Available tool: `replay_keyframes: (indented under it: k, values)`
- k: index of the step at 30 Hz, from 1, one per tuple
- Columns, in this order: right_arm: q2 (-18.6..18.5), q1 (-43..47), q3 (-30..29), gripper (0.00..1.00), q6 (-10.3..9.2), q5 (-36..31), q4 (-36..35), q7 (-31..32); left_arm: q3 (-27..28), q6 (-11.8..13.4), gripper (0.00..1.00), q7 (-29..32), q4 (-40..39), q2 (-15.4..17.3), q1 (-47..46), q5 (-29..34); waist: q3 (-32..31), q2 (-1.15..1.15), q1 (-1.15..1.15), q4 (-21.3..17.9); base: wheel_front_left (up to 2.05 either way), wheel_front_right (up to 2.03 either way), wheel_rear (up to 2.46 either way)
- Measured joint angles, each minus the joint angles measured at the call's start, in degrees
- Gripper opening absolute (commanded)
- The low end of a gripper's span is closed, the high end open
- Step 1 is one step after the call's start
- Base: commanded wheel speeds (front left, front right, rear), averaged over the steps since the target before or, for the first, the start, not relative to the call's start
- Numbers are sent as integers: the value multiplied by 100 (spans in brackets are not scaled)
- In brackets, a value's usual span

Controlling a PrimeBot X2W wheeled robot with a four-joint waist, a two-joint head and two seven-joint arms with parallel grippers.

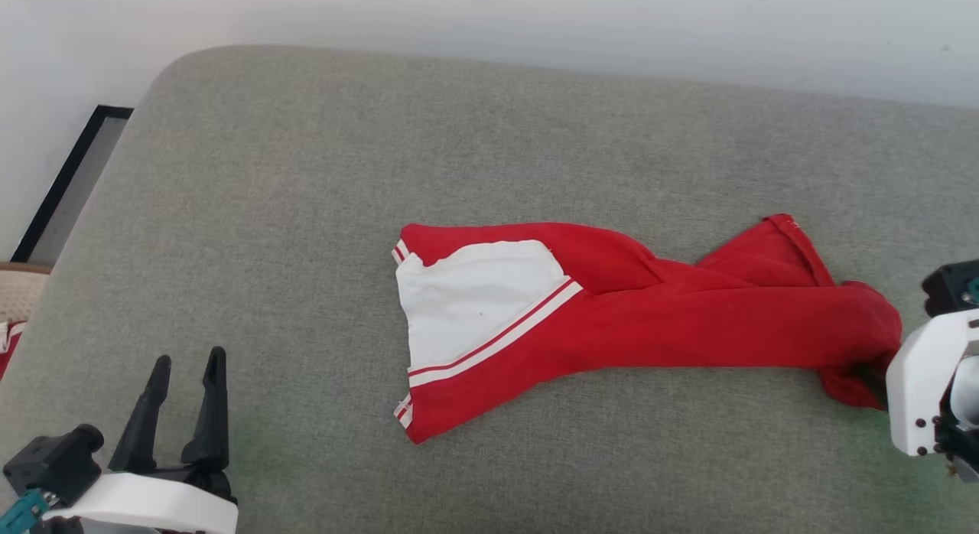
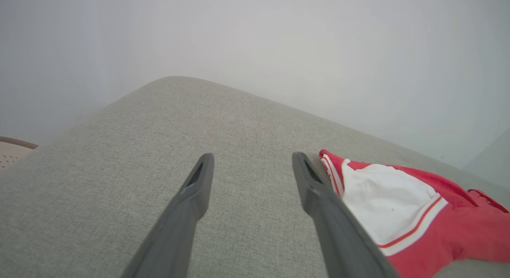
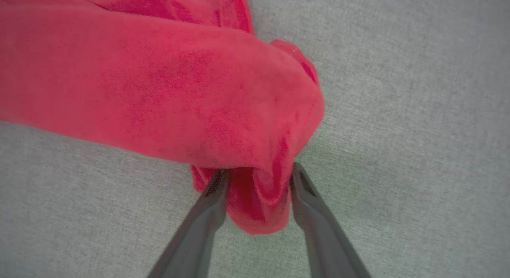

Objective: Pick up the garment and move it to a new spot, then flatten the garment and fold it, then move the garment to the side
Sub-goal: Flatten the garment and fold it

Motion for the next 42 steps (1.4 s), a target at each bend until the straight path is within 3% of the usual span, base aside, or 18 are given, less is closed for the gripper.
replay_keyframes:
  k: [5, 11, 19, 23, 42]
  values:
    - [-24, 47, 51, 100, 0, 29, -410, 10, -5, 0, 100, 0, 25, 29, 75, -10, -67, 0, 0, -52, 0, 0, 0]
    - [-43, 272, 178, 100, 0, 176, -1477, -49, -2, 0, 100, 0, 41, 46, 119, -10, -169, 0, 0, -87, 0, 0, 0]
    - [23, 197, 1023, 100, 0, 331, -2241, -599, -137, 0, 100, 0, 33, 30, 119, -21, -185, 0, 0, 62, 0, 0, 0]
    - [32, -135, 1559, 100, 0, 437, -2022, -779, -226, 0, 100, 0, 43, 34, 81, -60, -129, 0, 0, 226, 0, 0, 0]
    - [198, -2170, 3590, 100, 0, 953, 259, -904, -820, 0, 100, 0, 237, -164, -520, -289, 390, 0, 0, 1192, 0, 0, 0]
